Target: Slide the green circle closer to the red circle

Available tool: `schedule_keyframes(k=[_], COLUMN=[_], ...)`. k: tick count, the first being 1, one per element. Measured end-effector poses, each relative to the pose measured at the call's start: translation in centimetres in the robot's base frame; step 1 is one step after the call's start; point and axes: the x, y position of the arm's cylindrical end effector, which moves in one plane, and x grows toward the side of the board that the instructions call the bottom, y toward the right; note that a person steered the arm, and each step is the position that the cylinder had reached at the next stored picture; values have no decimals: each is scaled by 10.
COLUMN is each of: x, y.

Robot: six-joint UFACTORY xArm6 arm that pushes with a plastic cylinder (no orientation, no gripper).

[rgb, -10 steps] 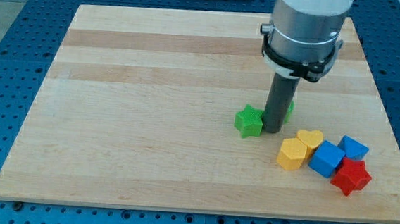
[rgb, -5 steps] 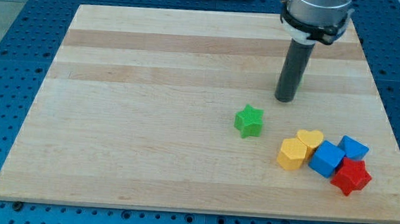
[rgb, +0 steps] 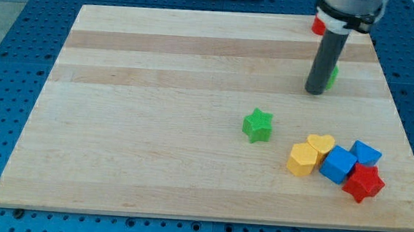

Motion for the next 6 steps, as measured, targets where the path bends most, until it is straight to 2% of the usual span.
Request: schedule_keyframes(k=[2,4,6], x=[-22,-21,-33], y=[10,43,38])
